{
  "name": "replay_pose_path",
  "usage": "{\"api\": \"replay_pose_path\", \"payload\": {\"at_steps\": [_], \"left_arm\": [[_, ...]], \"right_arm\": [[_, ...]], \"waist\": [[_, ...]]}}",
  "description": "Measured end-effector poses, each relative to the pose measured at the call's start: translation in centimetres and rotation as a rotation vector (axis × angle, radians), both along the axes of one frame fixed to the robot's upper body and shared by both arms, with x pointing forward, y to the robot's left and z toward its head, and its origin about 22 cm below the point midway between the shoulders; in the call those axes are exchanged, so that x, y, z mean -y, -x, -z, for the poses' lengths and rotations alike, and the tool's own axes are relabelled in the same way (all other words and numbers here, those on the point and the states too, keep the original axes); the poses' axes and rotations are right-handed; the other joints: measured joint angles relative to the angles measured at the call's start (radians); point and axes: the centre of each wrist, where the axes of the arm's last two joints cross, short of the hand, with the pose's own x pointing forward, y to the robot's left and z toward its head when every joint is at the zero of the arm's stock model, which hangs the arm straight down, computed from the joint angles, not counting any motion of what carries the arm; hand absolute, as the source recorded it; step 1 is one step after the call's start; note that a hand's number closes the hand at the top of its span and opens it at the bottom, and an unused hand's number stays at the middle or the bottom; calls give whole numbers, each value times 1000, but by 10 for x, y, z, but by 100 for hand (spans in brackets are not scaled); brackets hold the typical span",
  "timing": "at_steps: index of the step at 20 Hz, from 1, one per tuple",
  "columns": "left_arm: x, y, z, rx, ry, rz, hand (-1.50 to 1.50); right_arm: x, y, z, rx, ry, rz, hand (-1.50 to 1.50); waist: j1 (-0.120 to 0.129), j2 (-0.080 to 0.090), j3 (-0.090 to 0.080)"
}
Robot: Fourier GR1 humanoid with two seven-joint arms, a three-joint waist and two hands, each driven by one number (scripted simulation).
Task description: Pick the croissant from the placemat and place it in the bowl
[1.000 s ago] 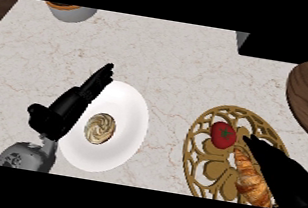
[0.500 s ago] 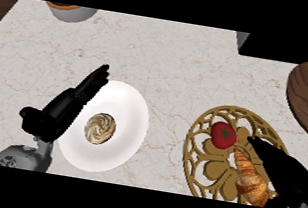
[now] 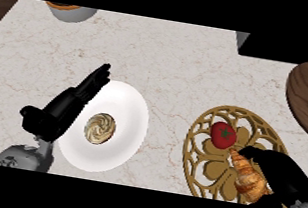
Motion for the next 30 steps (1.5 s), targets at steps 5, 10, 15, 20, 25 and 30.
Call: {"api": "replay_pose_path", "payload": {"at_steps": [5,10,15,20,25,30], "left_arm": [[5,-4,2,-4,1,0,0],[-3,-6,3,3,-5,1,0],[0,-4,4,5,-3,-4,0],[-2,-7,6,3,0,3,0],[-3,-2,6,-1,-2,0,0],[0,1,6,-3,1,-10,0]], "right_arm": [[-3,-4,1,75,-13,-17,150],[-12,-14,8,113,-9,-27,150],[11,-22,4,155,6,-91,150],[25,-38,8,242,67,-181,150],[36,-44,-18,448,78,-134,150],[46,-48,-62,678,-76,-53,150]], "waist": [[0,0,0],[0,0,-2],[1,1,0],[4,0,-2],[-2,-1,0],[-9,-3,1]]}}
